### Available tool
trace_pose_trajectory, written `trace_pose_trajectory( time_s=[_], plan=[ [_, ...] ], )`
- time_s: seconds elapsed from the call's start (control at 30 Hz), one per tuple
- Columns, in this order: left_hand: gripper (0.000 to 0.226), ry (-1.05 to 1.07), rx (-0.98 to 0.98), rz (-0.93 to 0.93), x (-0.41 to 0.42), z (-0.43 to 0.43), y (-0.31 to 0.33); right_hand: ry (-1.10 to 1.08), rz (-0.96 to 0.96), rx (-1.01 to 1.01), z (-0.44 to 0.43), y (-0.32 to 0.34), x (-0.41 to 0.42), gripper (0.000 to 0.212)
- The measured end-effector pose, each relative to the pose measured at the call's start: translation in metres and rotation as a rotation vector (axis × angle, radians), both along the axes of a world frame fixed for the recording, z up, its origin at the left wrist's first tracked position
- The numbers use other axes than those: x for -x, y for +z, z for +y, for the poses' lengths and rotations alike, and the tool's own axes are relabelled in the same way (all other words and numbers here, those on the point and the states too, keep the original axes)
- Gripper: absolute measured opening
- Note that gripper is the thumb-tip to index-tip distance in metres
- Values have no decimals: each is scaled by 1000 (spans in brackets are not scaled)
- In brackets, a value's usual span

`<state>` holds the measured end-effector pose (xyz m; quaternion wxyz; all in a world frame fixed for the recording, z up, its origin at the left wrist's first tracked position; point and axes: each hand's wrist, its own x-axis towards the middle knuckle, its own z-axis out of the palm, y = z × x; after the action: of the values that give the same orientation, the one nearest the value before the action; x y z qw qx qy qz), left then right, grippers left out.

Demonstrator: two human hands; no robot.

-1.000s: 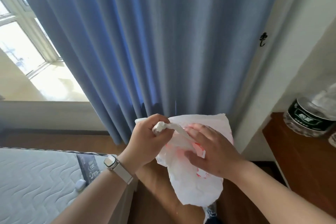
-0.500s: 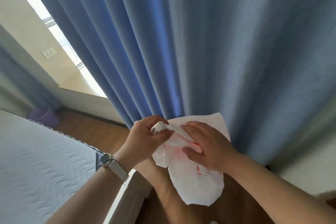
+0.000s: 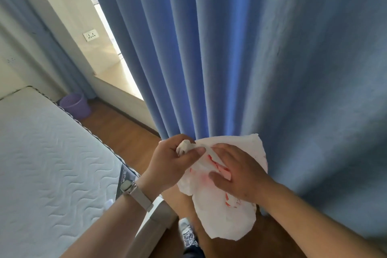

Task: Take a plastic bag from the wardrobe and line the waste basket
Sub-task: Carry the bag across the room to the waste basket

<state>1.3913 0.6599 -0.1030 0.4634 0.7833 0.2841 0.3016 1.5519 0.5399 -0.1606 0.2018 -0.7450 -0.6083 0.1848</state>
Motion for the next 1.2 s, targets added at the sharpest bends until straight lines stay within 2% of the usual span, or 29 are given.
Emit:
trace_pose_trajectory(
  time_s=[0.1, 0.23, 0.4, 0.63, 0.8, 0.93, 1.2],
  plan=[
    [27, 10, 16, -71, -3, 41, -14, 4, -56, 23, 41, 5, -1, 65],
    [23, 33, 4, -157, -4, 107, -20, 25, -113, 56, 111, 18, 1, 85],
    [26, 50, 23, -203, 9, 191, -15, 95, -190, 22, 204, 28, 8, 69],
    [34, 178, -63, -246, 47, 269, -6, 227, -112, -71, 301, 34, 38, 57],
    [16, 364, -98, -184, 79, 305, -5, 337, -39, -166, 357, 23, 61, 52],
    [20, 520, -67, -157, 98, 328, -9, 442, -49, -275, 400, 14, 73, 44],
    [22, 745, -96, -107, 109, 381, -1, 683, 29, -366, 501, 0, 84, 47]
  ],
)
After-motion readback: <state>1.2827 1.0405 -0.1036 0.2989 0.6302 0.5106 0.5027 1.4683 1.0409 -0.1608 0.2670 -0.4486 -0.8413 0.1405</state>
